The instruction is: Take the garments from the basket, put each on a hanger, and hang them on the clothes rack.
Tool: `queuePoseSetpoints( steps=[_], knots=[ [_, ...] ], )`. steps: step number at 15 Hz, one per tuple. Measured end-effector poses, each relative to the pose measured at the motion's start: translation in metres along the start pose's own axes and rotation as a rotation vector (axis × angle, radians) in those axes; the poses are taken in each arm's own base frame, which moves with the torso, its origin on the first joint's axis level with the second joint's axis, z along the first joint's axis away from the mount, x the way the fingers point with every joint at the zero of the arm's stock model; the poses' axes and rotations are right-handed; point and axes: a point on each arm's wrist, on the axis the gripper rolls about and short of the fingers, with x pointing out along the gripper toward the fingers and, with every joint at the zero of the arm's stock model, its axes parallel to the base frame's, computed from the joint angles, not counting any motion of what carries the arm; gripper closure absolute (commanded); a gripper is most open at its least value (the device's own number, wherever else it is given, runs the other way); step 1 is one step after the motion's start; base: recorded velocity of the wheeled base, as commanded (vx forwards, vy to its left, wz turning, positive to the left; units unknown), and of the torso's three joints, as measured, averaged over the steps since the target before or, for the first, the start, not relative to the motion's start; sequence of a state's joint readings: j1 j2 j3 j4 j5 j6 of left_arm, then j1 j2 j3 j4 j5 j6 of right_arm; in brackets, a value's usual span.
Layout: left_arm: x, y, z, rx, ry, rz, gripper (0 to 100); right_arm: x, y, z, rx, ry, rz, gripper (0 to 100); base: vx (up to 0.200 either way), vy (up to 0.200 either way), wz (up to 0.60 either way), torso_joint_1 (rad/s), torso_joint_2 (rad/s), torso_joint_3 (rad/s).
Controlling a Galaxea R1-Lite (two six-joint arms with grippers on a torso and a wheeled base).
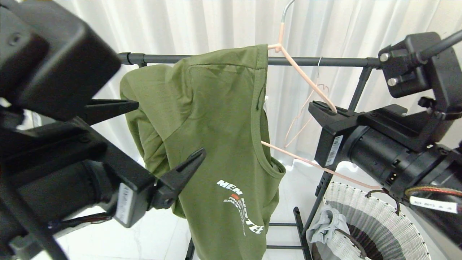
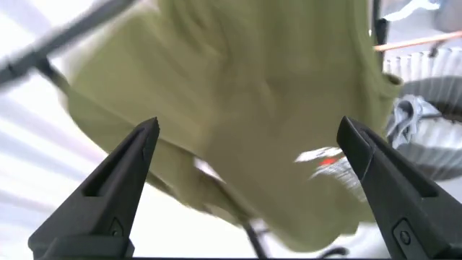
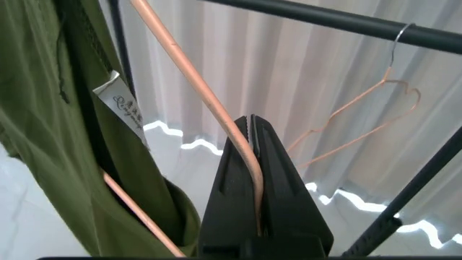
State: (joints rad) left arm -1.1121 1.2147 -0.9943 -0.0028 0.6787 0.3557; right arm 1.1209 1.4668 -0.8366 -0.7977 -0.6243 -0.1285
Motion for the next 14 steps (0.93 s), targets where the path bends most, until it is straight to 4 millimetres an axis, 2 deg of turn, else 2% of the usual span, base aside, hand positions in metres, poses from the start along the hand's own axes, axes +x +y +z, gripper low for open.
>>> queuePoseSetpoints(
  steps=[3, 6, 9, 11, 14],
  knots=[
    [-0.009, 0.023, -0.002, 0.157, -0.113, -0.126, 0, -0.017, -0.010, -0.007, -0.067, 0.013, 0.040, 100, 0.000, 0.000, 0.00, 0.000, 0.00, 0.000],
    [-0.003, 0.032, 0.006, 0.208, -0.176, -0.122, 0, -0.025, -0.011, -0.013, -0.085, 0.033, 0.064, 100, 0.000, 0.000, 0.00, 0.000, 0.00, 0.000],
    [0.017, 0.026, 0.017, 0.217, -0.225, -0.081, 0, -0.029, -0.006, -0.015, -0.103, 0.036, 0.091, 100, 0.000, 0.000, 0.00, 0.000, 0.00, 0.000],
    [0.030, 0.018, 0.013, 0.286, -0.194, -0.090, 0, -0.031, -0.004, -0.015, -0.114, 0.034, 0.099, 100, 0.000, 0.000, 0.00, 0.000, 0.00, 0.000],
    [0.042, 0.017, 0.005, 0.350, -0.146, -0.076, 0, -0.032, -0.003, -0.014, -0.127, 0.034, 0.110, 100, 0.000, 0.000, 0.00, 0.000, 0.00, 0.000]
  ],
)
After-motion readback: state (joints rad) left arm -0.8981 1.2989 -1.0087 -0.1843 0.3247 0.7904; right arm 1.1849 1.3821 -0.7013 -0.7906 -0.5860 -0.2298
